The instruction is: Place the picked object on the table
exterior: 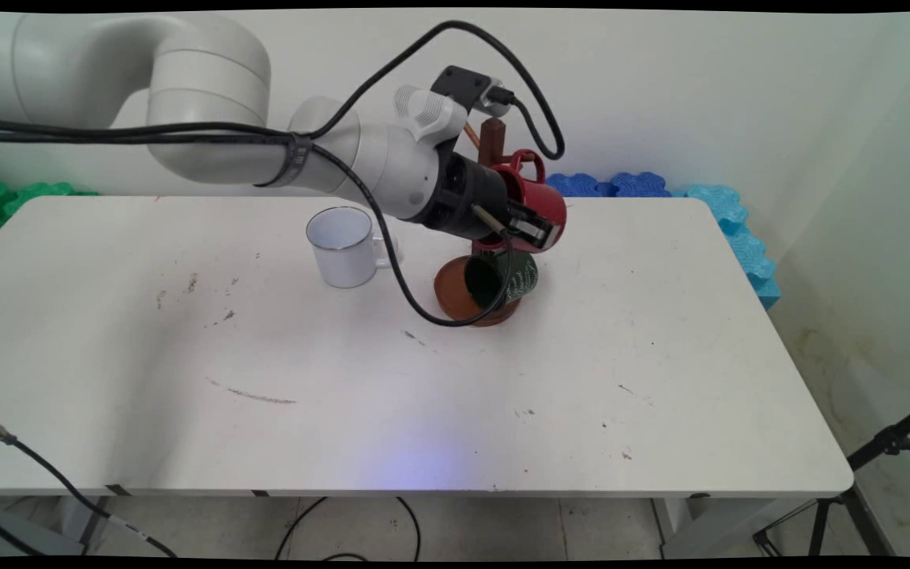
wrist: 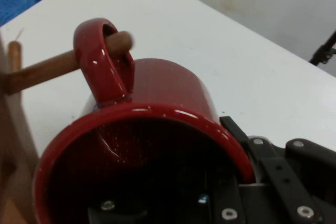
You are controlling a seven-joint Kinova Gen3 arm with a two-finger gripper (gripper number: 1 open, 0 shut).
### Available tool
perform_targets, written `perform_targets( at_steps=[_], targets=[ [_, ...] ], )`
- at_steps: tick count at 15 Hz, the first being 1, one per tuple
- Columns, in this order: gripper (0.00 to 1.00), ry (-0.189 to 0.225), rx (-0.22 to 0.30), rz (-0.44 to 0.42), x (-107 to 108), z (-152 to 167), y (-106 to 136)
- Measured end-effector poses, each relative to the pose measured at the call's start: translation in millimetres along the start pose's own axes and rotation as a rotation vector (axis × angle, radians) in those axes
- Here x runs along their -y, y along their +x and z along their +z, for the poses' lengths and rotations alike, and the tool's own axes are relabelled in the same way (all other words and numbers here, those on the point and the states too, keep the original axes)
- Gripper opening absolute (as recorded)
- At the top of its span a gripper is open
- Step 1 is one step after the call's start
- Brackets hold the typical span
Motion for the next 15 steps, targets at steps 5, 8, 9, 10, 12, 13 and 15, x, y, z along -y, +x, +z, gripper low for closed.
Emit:
perform_targets(
  at_steps=[5,8,9,10,12,13,15],
  targets=[
    [0.00,-0.046,-0.015,0.018,-9.0,-8.7,-0.5],
    [0.00,-0.073,-0.023,0.029,-14.2,-15.1,-0.8],
    [0.00,-0.083,-0.025,0.034,-15.8,-18.1,-1.3],
    [0.00,-0.092,-0.024,0.040,-16.9,-21.3,-2.1],
    [0.00,-0.104,-0.013,0.056,-17.6,-27.6,-4.3],
    [0.00,-0.107,-0.001,0.068,-17.1,-31.8,-5.9],
    [0.00,-0.110,0.028,0.094,-14.5,-39.8,-9.5]
  ],
)
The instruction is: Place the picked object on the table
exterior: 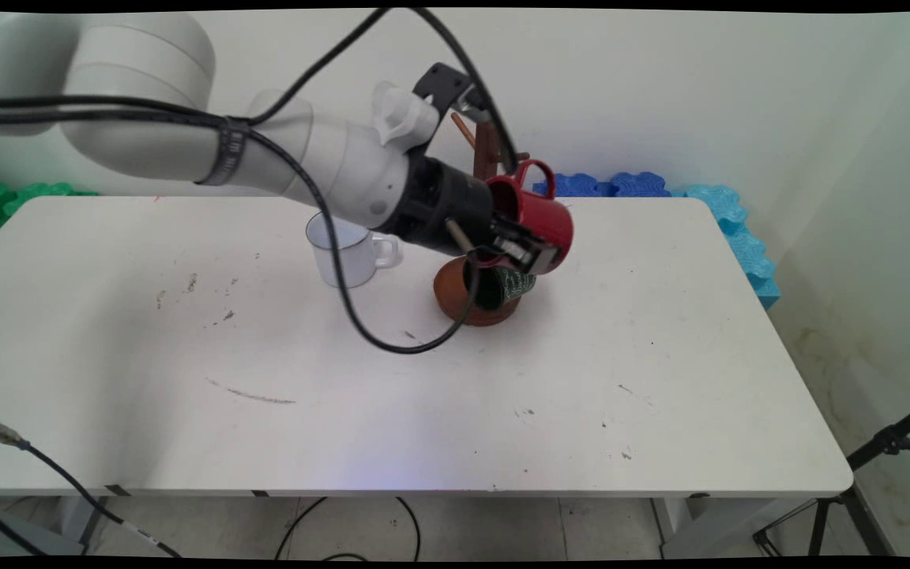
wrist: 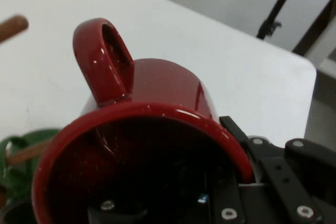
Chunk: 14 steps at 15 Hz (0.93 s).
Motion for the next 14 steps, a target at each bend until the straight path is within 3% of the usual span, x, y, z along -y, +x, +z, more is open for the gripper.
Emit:
perform_targets(
  at_steps=[5,14],
  targets=[
    [0.00,-0.010,0.113,0.066,6.5,-22.6,-14.0],
    [0.00,-0.032,0.427,0.202,23.1,-60.4,-68.9]
  ],
)
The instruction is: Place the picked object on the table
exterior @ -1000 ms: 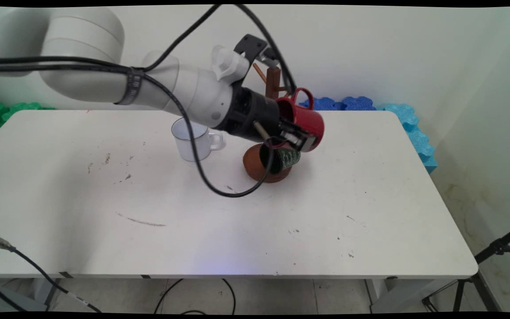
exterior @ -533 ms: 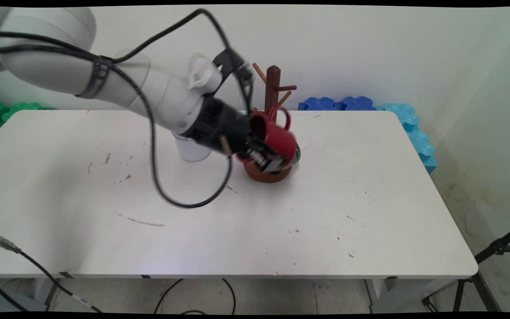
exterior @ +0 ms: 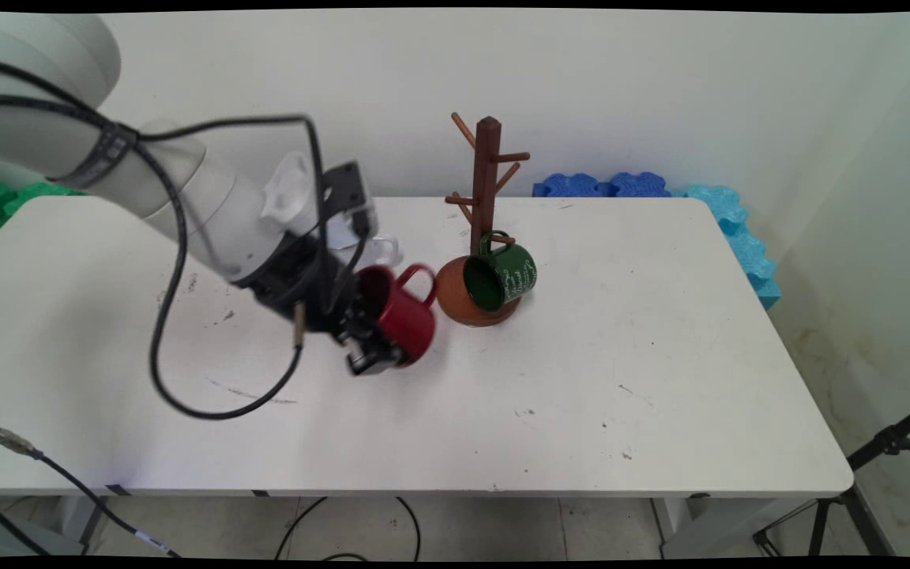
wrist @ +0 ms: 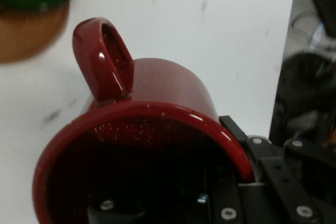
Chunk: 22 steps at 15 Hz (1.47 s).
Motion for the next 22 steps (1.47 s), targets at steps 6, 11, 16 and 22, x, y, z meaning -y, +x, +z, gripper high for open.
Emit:
perform_targets(
  at_steps=[6,11,16,22],
  targets=[
    [0.00,0.000,0.156,0.072,3.9,15.9,-29.0],
    [0.00,0.009,0.257,0.111,7.5,30.3,-39.0],
    [0.00,0.008,0.296,0.118,8.5,45.2,-40.0],
    [0.00,0.008,0.311,0.118,12.8,66.6,-38.9]
  ],
)
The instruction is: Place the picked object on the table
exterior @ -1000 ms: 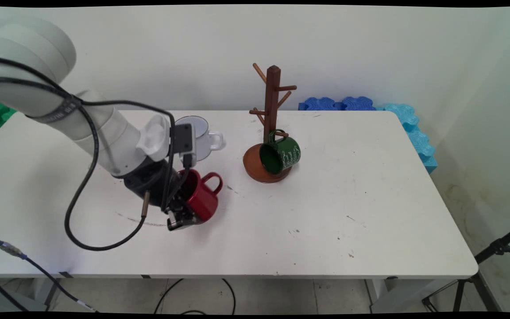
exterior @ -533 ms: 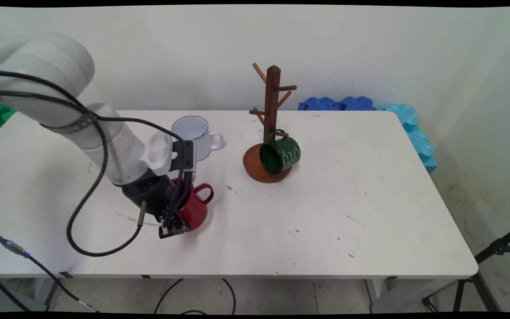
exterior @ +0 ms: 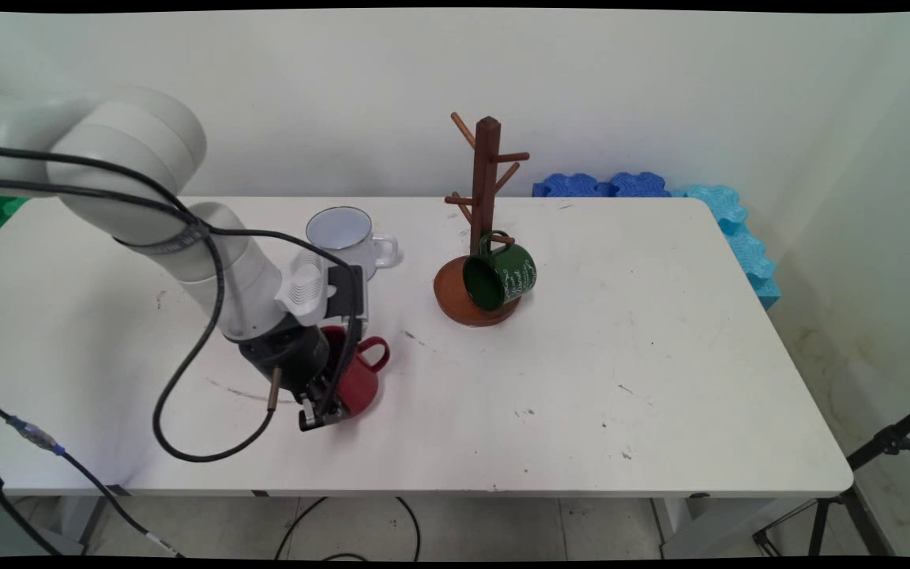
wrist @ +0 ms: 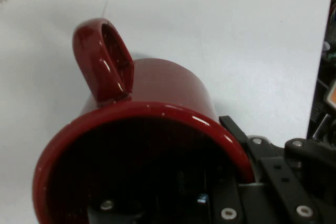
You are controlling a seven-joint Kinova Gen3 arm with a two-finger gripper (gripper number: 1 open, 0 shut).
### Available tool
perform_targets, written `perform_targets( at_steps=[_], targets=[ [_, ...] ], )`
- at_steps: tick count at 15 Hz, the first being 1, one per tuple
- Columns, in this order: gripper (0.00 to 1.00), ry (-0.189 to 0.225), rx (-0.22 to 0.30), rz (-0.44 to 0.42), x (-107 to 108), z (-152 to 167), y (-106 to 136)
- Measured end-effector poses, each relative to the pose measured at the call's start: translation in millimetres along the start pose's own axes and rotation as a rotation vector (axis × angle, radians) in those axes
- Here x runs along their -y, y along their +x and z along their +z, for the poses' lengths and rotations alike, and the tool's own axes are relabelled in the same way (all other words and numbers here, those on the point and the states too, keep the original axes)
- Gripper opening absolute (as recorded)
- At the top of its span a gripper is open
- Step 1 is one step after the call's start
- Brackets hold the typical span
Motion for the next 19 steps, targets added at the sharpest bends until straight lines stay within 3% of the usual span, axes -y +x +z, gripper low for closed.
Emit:
perform_targets(
  at_steps=[11,12,19],
  targets=[
    [0.00,-0.004,0.002,-0.007,3.4,18.9,6.4],
    [1.00,-0.004,-0.002,-0.008,3.7,19.7,7.8],
    [1.00,-0.015,-0.051,-0.032,3.2,17.6,15.2]
  ],
)
